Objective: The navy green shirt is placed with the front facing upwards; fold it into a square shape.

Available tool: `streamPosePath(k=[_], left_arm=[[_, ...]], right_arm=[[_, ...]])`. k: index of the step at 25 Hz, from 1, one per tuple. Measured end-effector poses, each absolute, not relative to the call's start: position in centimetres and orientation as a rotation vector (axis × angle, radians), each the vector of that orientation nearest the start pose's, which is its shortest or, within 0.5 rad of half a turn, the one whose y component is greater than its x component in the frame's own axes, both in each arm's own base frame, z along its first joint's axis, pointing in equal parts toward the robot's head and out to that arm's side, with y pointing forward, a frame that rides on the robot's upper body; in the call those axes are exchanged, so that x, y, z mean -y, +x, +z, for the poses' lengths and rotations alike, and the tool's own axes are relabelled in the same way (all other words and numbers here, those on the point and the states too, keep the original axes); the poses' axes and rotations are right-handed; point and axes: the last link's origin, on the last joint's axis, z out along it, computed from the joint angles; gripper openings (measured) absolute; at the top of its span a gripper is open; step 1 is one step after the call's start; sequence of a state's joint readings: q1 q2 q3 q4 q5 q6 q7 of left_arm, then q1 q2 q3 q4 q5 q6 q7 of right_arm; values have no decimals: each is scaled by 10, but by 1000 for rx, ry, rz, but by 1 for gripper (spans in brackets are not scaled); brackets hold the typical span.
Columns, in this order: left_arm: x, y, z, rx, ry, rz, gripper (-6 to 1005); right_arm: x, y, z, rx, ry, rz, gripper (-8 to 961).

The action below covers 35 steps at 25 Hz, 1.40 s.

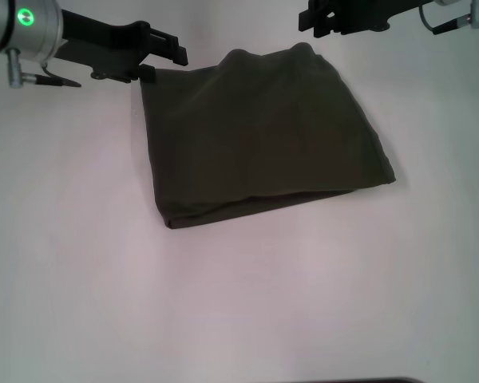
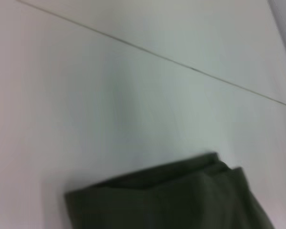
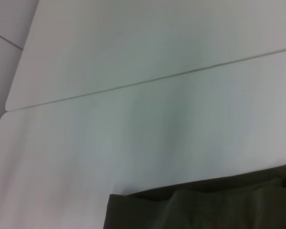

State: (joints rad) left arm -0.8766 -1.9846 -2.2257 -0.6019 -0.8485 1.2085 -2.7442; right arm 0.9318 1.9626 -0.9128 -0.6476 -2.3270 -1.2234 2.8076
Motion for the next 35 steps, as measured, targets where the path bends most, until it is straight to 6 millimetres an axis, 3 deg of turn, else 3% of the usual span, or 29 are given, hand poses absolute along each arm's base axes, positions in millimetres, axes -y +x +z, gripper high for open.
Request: streamPosePath(k=[9,22,35], left_arm=[[-445,-214,-14,1712,-2082,-222,642],[-448,-227,-29,1645,-2020,-182,643],[-450,-221,-41,1610,-2031,-162,642]], right_arm=[[-452,180,20,-1778,-2159,284,282],[-452,183,21,-1802,-2138,306,283],[-453,184,22,-1800,-2127,313,283]])
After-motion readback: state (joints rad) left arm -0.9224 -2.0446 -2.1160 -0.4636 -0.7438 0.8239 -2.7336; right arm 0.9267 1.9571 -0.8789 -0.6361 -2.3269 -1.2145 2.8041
